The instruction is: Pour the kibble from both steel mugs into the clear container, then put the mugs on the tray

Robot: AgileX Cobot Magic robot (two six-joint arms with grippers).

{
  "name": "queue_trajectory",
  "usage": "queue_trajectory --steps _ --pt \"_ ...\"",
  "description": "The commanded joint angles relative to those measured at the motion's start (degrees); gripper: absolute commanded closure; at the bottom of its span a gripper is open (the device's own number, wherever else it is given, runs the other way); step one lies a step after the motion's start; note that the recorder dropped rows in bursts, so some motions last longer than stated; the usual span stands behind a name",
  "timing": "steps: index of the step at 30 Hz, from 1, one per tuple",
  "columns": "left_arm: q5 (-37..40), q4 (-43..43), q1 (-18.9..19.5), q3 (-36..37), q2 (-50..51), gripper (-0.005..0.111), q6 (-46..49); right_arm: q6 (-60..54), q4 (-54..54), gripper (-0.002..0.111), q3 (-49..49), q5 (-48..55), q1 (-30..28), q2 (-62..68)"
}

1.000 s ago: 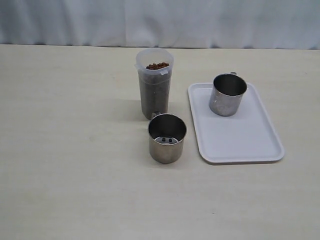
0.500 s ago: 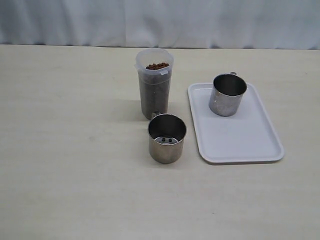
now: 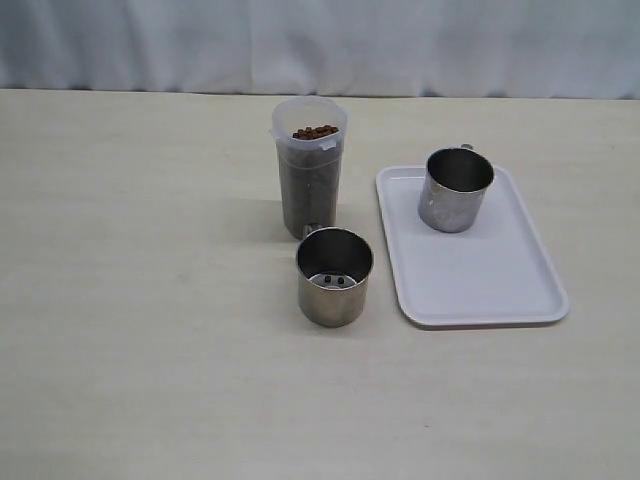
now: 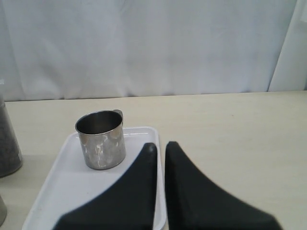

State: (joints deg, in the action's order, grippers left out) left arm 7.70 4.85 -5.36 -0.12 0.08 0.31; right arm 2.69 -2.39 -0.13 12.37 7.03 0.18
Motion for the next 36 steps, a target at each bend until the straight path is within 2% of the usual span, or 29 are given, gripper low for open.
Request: queue_trajectory --steps 1,8,19,22,26,32,36 --pt "-0.7 0.2 1.6 0.1 -0.1 0.076 1.5 -0.4 0.3 0.104 0.1 -0.2 -0.3 -0.2" --pt "2.0 -1.6 4.0 0.1 -0.1 0.076 5.9 -0.4 0.3 0.104 0.1 -0.2 -0.3 -0.2" --pt "3.1 -2.7 5.1 0.1 -0.1 0.076 6.0 -0.4 0.3 0.104 0.1 -0.2 -0.3 -0.2" --pt "1.4 -2.7 5.5 0.1 -0.1 0.083 6.0 -0.4 0.3 0.104 0.1 -0.2 -0.3 -0.2" --pt "1.0 -2.7 5.5 0.1 -0.1 0.107 5.9 -0.4 0.3 0.104 0.1 -0.2 -0.3 -0.2" --pt "0.9 -2.6 6.3 0.1 -0.1 0.107 5.5 -0.4 0.3 0.104 0.1 -0.2 -0.3 -0.2" --pt "5.9 -2.6 6.3 0.1 -0.1 0.107 5.5 -0.4 0.3 0.104 0.1 -0.2 -0.3 -0.2"
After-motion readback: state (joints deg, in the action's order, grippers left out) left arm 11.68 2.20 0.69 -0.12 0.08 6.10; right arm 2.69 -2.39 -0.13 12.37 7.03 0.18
